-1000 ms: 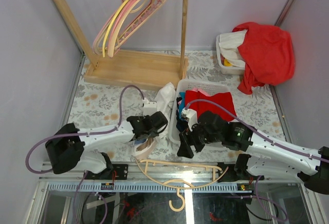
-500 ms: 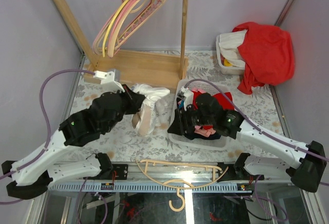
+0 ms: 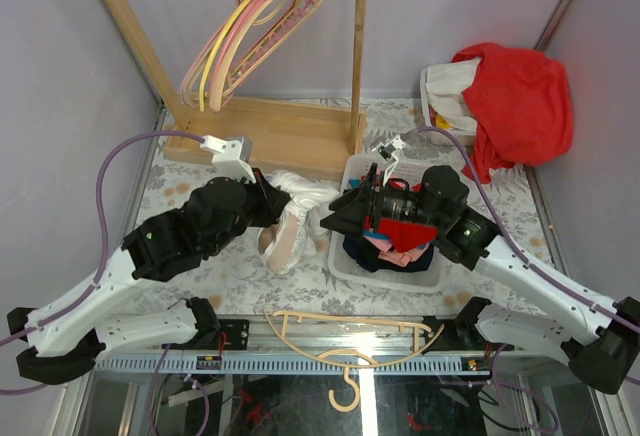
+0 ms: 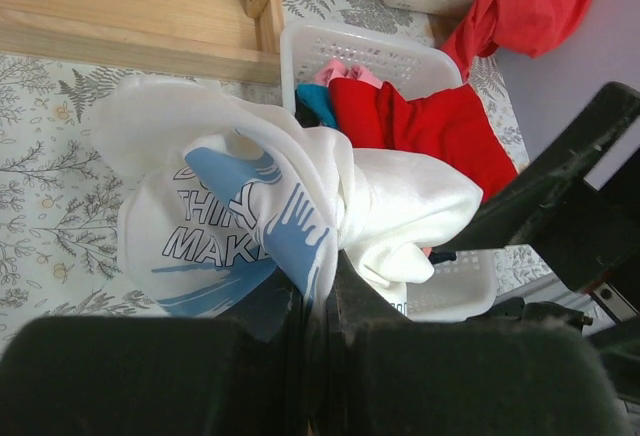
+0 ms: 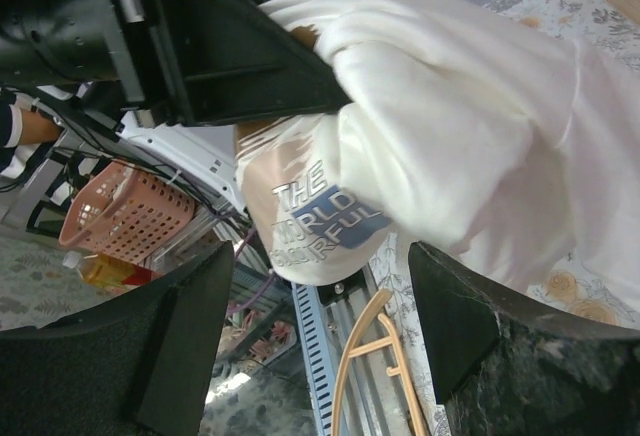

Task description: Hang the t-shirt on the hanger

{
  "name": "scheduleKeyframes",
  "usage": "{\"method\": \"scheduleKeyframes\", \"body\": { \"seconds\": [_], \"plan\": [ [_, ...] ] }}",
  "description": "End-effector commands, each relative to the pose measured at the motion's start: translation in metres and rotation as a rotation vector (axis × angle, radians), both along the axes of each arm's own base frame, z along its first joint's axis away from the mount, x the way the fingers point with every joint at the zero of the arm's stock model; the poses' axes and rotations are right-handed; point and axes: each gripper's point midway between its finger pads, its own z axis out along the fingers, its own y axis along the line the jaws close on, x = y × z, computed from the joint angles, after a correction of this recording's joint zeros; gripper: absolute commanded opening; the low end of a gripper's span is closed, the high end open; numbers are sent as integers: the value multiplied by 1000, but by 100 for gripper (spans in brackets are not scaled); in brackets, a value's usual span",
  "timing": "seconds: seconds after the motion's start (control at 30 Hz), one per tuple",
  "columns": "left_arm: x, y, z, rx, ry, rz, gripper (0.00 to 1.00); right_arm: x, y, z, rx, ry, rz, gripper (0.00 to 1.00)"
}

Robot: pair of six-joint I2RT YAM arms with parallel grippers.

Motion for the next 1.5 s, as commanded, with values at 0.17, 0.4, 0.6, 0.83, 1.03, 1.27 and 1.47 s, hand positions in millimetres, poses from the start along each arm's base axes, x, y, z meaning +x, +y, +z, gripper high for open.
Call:
{"method": "scheduleKeyframes", "body": {
  "seconds": [0.17,0.4,0.6,0.83,1.03,1.27,1.47],
  "plan": [
    [-5,-4,18,-62,-42,-49,0,25,2,10,1,-24,-63,78],
    [-8,-9,16,-67,-33,-75,0,37,0,15,-30,-81,-110,79],
    [-9,-15,10,-62,-17,-97,0,31,11,26,2,-76,-29,42],
    [-7,-8,16,-59,-37,-73,0,20,10,24,-28,-74,27,0],
    [1,18,16,40,-37,35,54,20,11,52,-51,-126,50,0],
    [-4,17,40,40,-87,-26,74,22,27,77,-44,-152,138,0],
    [-14,-7,41,31,-100,-175,71,22,32,101,-32,-172,170,0]
  ]
}}
